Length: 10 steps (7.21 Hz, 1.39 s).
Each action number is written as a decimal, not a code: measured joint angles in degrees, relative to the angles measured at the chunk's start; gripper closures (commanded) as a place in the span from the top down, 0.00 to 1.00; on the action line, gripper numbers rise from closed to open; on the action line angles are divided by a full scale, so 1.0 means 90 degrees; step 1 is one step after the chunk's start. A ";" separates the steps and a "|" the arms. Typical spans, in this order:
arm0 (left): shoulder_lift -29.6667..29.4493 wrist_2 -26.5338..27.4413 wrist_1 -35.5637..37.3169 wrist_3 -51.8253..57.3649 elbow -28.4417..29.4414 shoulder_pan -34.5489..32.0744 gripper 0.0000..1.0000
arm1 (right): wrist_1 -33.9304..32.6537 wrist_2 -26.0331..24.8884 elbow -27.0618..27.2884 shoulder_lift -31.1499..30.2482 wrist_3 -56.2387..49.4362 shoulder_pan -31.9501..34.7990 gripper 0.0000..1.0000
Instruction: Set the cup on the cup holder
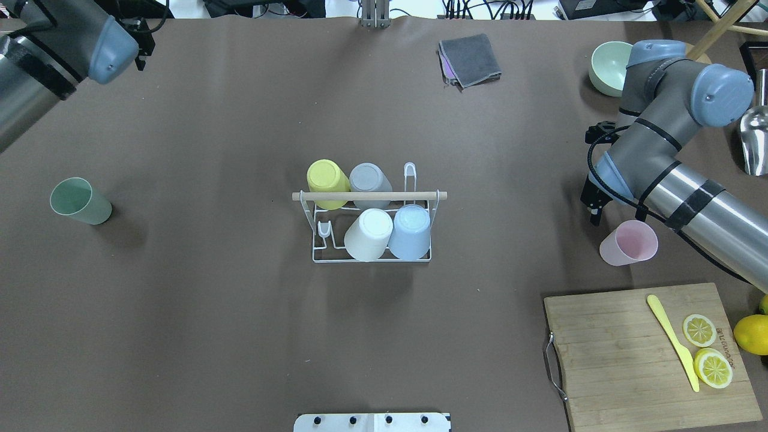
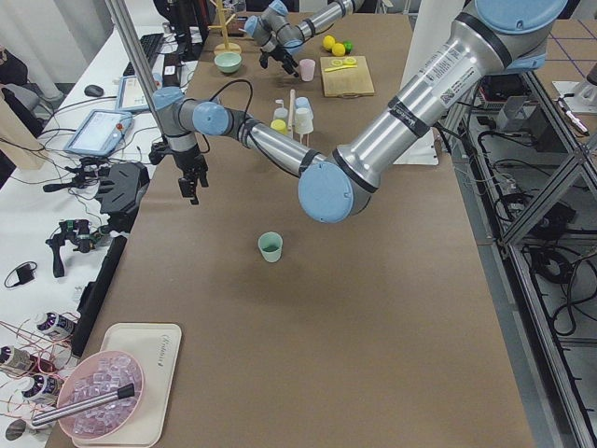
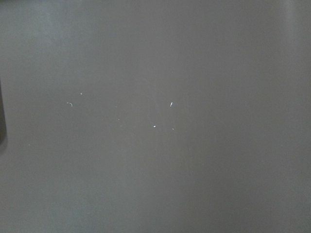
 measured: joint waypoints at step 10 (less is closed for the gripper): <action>0.0873 0.0020 0.0892 0.2319 -0.0006 0.0738 0.97 | -0.0273 0.0015 -0.0091 -0.0098 -0.0328 -0.0339 0.87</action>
